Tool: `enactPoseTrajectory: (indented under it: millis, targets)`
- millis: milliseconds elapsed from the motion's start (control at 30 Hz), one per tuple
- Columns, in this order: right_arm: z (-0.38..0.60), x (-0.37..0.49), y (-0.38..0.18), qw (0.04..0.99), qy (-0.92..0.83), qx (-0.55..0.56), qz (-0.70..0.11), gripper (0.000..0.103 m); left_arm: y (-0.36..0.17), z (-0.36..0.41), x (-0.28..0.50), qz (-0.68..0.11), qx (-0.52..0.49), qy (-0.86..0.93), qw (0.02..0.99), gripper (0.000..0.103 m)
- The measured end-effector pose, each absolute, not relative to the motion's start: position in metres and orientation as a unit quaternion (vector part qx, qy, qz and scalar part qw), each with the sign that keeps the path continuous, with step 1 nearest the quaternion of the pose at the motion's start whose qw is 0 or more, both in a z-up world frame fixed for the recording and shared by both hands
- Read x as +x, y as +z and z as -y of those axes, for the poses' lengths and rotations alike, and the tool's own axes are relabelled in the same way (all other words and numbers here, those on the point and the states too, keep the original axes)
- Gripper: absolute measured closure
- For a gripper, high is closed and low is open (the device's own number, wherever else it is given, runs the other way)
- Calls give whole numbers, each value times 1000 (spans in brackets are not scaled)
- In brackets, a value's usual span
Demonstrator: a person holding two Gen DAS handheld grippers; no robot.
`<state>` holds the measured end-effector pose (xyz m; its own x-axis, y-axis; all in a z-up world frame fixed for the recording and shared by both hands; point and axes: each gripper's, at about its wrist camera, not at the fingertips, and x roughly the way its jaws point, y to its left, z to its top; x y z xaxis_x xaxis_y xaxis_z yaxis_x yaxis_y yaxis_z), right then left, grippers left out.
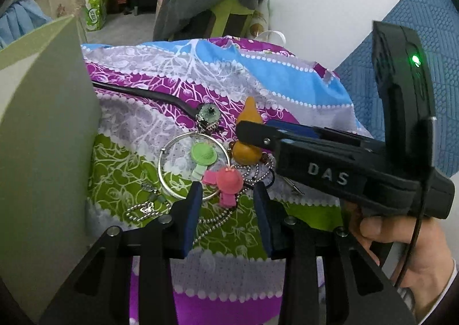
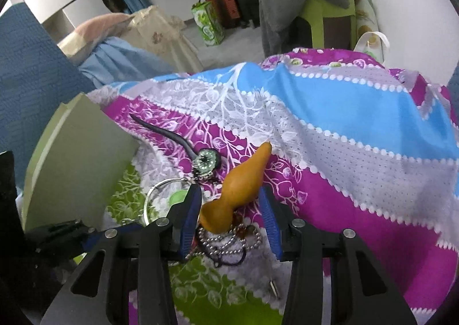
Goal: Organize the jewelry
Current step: 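Grasp the pink bow clip with the left tool while the right tool grasps the orange gourd pendant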
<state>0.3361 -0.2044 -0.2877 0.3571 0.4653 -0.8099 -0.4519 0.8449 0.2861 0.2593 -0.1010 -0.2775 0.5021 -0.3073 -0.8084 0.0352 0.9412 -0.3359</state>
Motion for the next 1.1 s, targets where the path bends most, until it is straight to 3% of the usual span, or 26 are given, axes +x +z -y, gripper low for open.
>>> enactPoseTrajectory:
  millis: [233,333,1100]
  targets:
    - [206,344,-296,815,282,23,-506,74,-289,106,265,-491,-141,-102,854,73]
    - [205,346,-296,814,284,21,-507,75,-292,105,269,-488,-143,-97,856,82]
    - [222,302,-266,850,222,-9,-478,75,-263,87,253,-458,-169,-108,866,84]
